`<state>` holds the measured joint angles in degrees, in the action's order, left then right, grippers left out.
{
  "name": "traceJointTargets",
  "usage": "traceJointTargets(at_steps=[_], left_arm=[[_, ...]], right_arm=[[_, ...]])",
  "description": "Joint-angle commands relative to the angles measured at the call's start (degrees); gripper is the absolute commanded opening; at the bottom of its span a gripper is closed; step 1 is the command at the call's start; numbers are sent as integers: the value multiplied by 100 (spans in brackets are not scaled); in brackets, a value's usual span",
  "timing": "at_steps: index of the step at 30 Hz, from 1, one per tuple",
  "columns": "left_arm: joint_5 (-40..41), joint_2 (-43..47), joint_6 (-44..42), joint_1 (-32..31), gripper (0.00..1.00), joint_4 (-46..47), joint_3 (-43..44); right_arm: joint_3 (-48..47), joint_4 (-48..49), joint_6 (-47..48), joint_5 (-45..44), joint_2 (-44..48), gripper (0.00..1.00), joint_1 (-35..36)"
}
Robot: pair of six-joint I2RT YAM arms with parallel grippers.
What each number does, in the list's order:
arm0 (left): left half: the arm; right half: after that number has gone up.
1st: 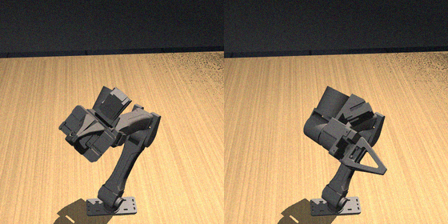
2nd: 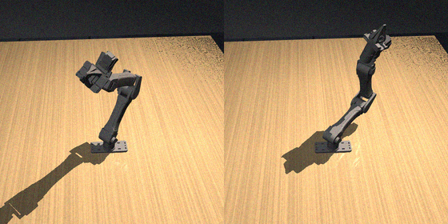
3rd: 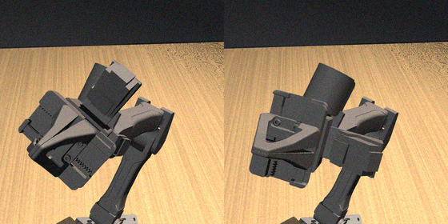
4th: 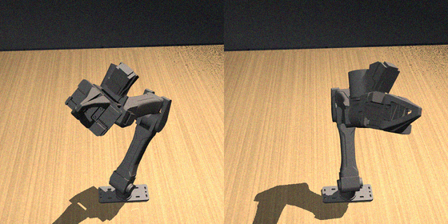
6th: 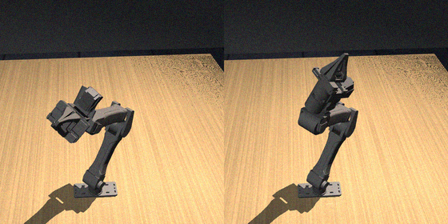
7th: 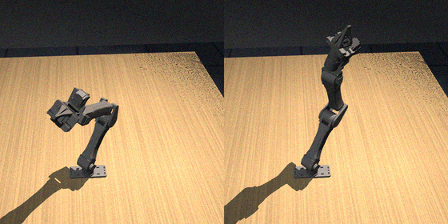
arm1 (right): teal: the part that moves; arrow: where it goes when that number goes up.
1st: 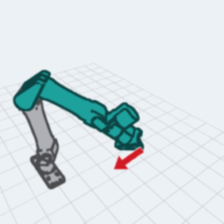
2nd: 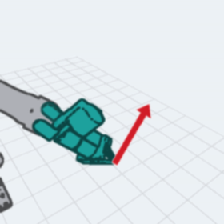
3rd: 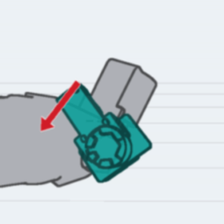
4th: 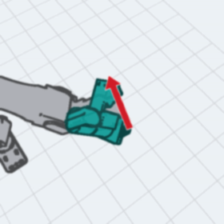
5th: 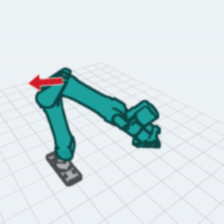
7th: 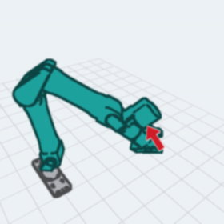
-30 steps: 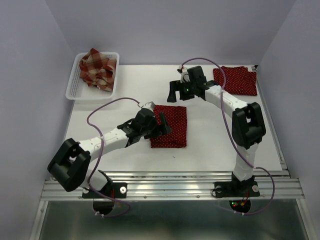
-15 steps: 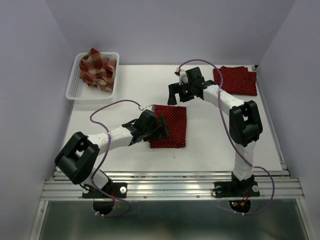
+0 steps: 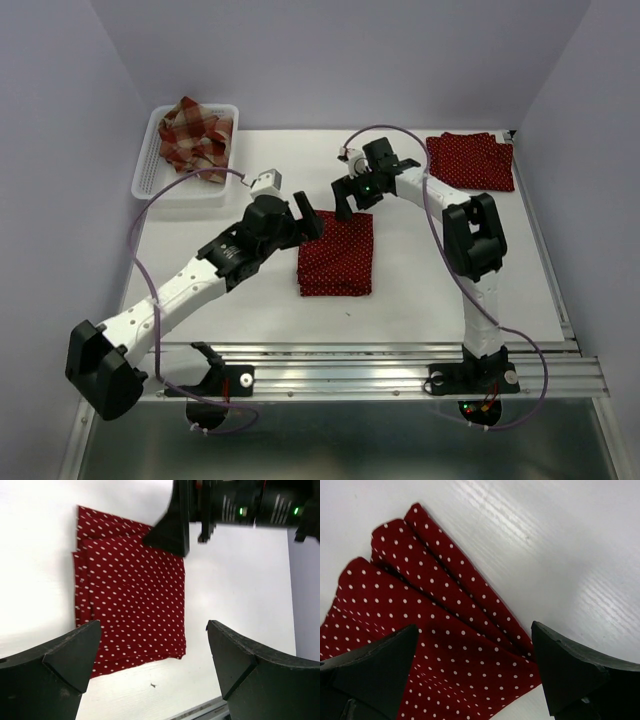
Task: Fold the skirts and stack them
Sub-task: Fold the skirt
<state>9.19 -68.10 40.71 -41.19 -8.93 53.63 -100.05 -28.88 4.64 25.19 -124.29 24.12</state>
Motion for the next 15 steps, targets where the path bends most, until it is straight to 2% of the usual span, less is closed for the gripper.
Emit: traceJointTargets(at_steps=[1,4,8,15], left_arm=[[689,428,-89,234,99,-627,-159],[523,648,-46,567,99,-698,-466],[250,859,-10,954,99,-637,-783],[4,851,-10,1060,99,-549,-951]], right_arm=[[-208,-355,984,163,27,100,258],[143,-171,1555,-555,212,100,584],[152,84,1636,-1480,133,100,734],[-101,323,1891,-2035,-270,100,858]])
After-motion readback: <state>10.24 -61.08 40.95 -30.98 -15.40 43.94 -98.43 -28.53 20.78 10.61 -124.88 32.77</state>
